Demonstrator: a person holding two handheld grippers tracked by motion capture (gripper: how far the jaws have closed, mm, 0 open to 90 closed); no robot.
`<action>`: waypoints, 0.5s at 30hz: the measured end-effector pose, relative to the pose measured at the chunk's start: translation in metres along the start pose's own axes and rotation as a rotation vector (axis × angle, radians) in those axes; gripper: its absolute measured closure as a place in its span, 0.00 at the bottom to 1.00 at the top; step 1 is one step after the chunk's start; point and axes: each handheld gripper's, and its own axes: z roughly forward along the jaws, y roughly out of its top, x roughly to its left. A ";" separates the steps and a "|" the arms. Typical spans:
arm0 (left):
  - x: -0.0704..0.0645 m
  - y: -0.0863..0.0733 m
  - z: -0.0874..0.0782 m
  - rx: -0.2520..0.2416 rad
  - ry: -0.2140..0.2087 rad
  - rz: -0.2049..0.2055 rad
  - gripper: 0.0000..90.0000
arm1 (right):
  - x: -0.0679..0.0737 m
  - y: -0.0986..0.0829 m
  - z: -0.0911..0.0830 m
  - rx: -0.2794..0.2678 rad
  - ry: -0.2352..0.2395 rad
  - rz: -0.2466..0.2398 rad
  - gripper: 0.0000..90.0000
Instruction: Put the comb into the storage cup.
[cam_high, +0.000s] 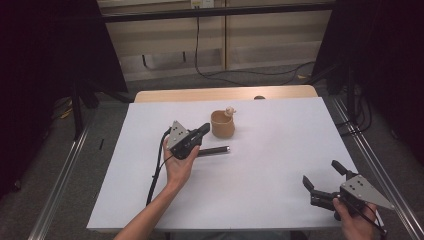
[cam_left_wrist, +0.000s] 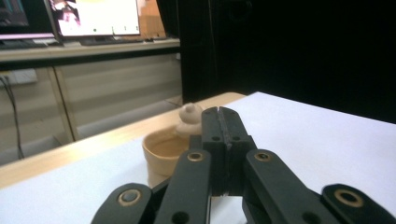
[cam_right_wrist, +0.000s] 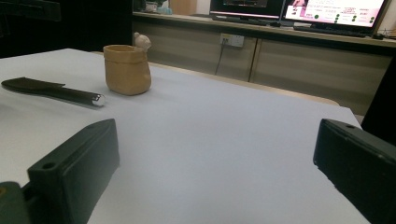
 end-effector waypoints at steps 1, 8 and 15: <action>0.000 0.000 0.000 0.014 -0.001 -0.006 1.00 | 0.000 0.000 0.000 0.001 0.000 0.001 0.00; 0.001 0.010 -0.001 0.112 -0.023 -0.015 1.00 | 0.000 0.000 0.000 0.002 0.001 -0.002 0.00; 0.005 0.010 0.001 0.181 -0.034 -0.056 1.00 | 0.000 0.000 0.000 0.002 0.003 -0.001 0.00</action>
